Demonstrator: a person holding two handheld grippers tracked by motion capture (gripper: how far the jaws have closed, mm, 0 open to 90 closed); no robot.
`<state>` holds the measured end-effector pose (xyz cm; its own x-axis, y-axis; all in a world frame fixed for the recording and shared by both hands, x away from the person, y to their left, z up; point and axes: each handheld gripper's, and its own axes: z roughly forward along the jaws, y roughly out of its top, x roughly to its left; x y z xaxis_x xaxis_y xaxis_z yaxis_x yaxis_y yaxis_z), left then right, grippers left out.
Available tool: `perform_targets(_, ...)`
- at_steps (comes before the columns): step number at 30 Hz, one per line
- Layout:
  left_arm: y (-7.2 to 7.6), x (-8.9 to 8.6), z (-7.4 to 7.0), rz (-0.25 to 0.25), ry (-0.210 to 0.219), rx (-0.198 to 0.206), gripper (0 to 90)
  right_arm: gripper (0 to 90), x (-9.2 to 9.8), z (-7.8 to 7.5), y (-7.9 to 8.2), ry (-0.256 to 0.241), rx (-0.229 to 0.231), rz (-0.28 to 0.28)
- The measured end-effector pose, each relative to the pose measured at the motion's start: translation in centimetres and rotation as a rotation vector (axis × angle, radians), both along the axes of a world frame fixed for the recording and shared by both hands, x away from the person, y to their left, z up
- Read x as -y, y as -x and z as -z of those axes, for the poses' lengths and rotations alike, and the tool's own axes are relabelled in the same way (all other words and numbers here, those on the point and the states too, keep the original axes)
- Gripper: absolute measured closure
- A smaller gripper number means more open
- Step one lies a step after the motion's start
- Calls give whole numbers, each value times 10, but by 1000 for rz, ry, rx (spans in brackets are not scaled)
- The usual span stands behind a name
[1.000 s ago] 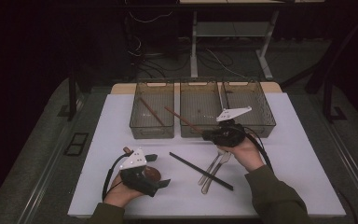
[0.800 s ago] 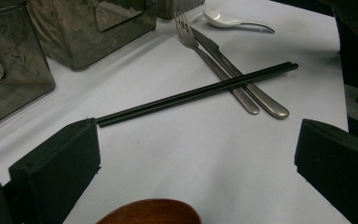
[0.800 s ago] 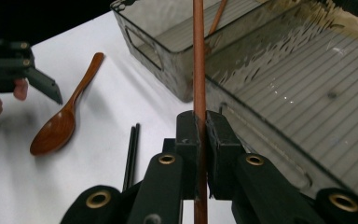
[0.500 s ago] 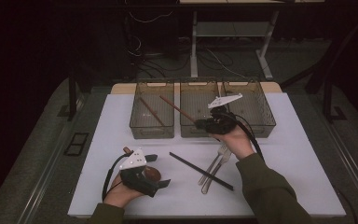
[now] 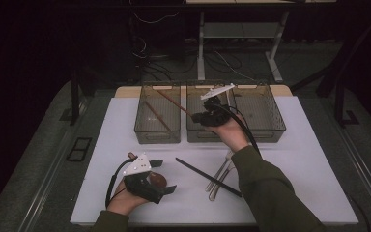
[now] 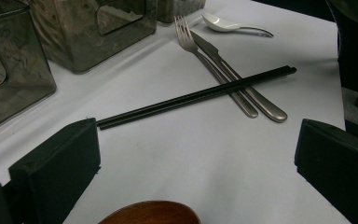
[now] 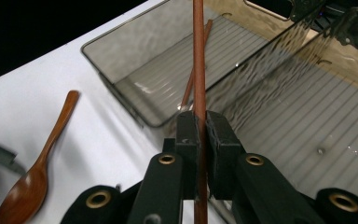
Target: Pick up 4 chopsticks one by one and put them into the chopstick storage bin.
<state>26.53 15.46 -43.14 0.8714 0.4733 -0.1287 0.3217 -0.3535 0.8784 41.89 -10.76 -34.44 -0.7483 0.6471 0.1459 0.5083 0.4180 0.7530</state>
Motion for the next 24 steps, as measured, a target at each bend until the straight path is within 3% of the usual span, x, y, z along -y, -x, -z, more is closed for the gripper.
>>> perform_targets(7,0,-1,-1,-3,10,2,0,839,-25,1,-20,26,-21,15)
perform_targets(24,0,-1,-1,2,38,0,0,838,-80,19,-65,116,-79,75)
